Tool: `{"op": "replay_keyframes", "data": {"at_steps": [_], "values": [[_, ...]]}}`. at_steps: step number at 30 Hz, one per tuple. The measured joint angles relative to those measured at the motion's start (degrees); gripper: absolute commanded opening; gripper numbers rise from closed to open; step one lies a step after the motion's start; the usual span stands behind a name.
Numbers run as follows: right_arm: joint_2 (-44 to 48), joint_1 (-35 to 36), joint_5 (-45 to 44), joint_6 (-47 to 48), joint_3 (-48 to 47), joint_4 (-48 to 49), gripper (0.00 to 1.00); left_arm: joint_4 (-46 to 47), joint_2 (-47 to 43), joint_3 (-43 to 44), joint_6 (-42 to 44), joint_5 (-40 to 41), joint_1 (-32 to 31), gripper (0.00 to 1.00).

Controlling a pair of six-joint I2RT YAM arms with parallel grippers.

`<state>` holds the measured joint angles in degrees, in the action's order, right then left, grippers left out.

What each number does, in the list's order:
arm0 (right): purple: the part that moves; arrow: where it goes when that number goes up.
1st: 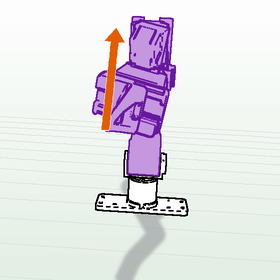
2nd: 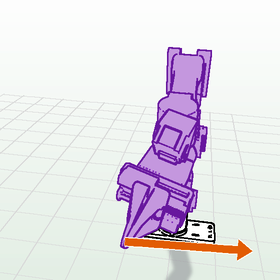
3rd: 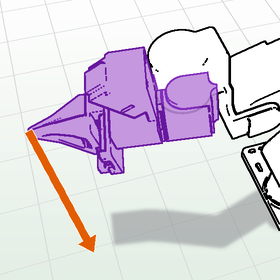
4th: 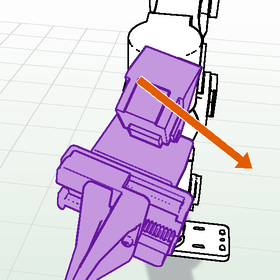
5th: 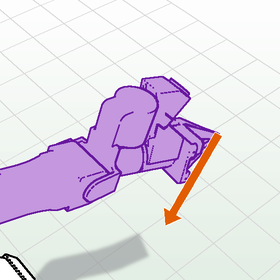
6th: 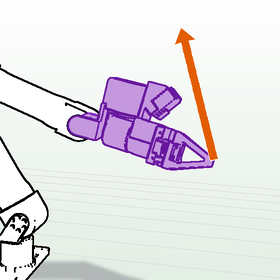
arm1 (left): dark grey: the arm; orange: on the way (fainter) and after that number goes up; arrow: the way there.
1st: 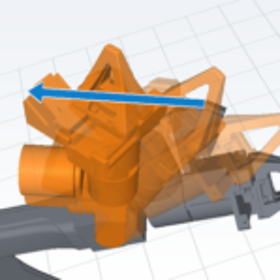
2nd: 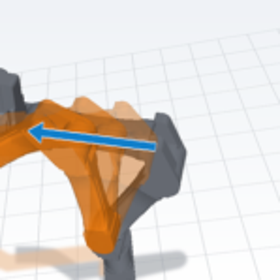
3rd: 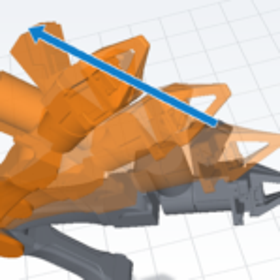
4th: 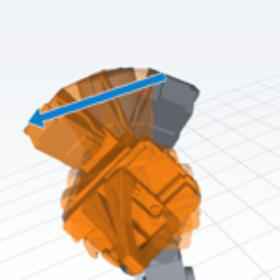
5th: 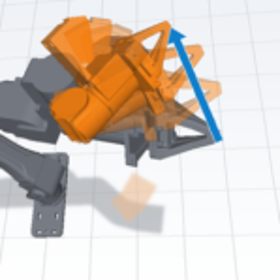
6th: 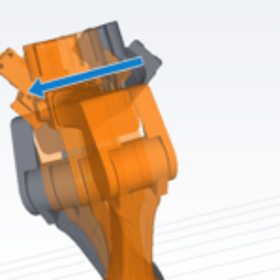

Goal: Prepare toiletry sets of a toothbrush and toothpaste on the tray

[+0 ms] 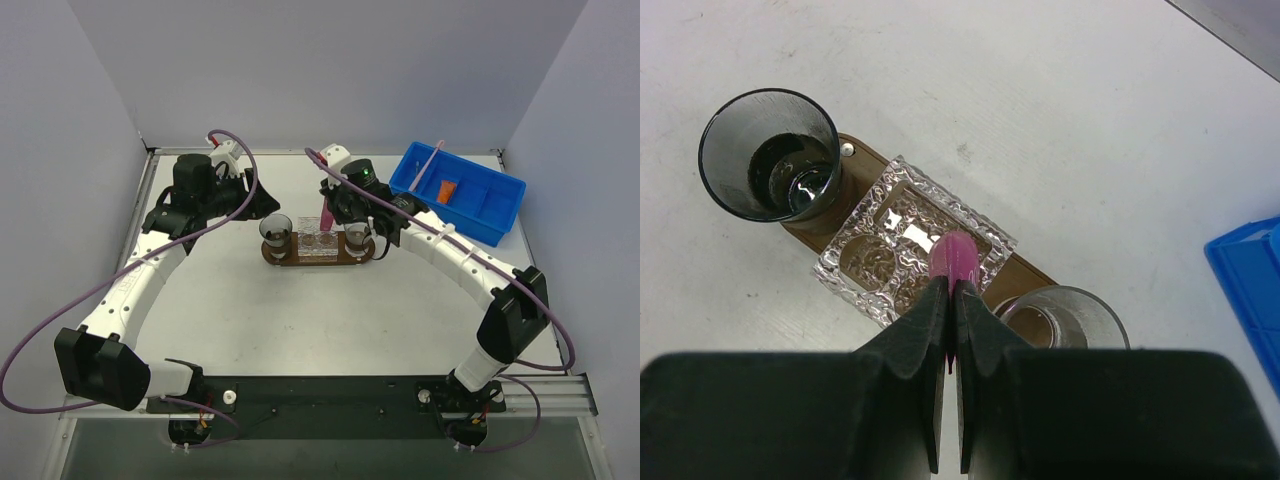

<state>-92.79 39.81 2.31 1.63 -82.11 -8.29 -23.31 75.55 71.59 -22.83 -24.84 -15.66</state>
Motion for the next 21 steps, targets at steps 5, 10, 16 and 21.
{"op": "replay_keyframes", "data": {"at_steps": [5,10,16,21], "values": [[-1.11,0.00,0.02,0.22,-1.25,-0.17,0.00,0.00,0.00,0.00,0.13,0.00,-0.04,0.59],[-2.69,0.00,0.04,0.68,-2.40,-0.74,0.00,-0.02,0.00,0.00,0.39,0.00,-0.07,0.59],[-4.57,0.02,0.09,1.25,-3.04,-1.55,0.00,-0.02,0.00,0.00,0.66,0.00,-0.15,0.59],[-4.79,0.02,0.09,1.49,-3.45,-2.69,0.00,-0.02,0.00,0.00,0.81,0.00,-0.15,0.59]]}}
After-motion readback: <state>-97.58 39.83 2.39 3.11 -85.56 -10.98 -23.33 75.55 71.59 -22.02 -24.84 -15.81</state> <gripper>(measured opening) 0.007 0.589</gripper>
